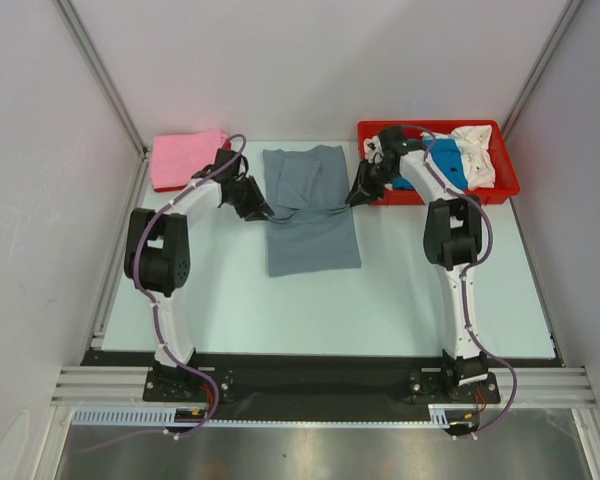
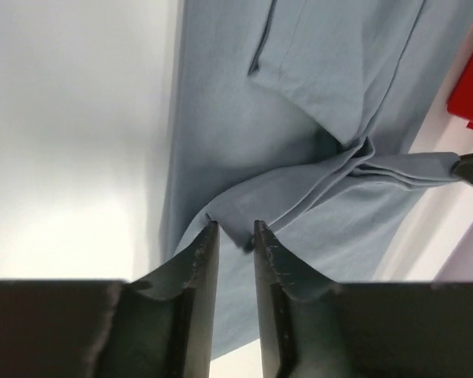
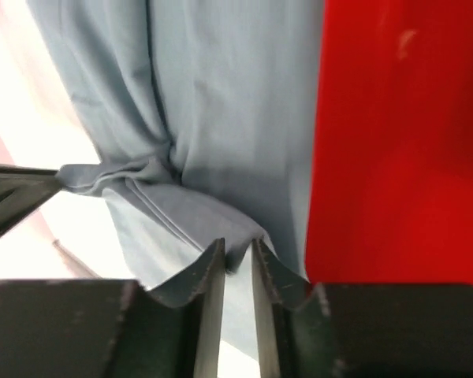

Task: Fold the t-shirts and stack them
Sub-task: Fold the tshirt

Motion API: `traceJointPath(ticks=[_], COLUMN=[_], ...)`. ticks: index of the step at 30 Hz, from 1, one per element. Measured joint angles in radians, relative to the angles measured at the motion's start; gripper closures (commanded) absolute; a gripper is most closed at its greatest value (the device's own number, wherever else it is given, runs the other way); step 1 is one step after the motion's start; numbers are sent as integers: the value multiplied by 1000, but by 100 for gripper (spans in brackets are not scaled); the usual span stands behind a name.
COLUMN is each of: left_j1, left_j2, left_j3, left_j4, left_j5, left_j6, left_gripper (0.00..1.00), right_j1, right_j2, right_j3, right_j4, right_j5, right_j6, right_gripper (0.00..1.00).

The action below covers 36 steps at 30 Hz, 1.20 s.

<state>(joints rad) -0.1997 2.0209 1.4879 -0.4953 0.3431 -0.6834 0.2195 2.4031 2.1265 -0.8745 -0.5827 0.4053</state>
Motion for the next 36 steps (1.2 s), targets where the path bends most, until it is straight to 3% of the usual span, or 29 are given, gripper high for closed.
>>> traceJointPath(ticks=[5,9,11,15,17,24,36], left_j1=[-7,-27,-48,-109,-148,-199,-189], left_j2=[-78,-239,-325,-384,-356,-259,-233], left_j3=[24,-42,-114,-264,-325,-398,-511], left_j4=[-32,-20,19,129,172,166,193], left_j5=[-79,-79,-52,57,104,139,134], left_j6=[67,105,109,82,70,70,116], left_gripper=[58,59,68,93,94,97,100], right_j1=[-1,11,22,91,153,322,264], right_j2=[14,-109,-191,-341,-367,-290,-200], right_j3=[154,32,-69,-317,-411,-503,-595], right_j4=[-116,-143,-140,-44,21,173,209], right_j5=[172,295,317,215,134,-86,-182], right_j6=[-74,-116,-126,-98,-54,48,11], right_gripper=[60,60,67,84,91,97,97])
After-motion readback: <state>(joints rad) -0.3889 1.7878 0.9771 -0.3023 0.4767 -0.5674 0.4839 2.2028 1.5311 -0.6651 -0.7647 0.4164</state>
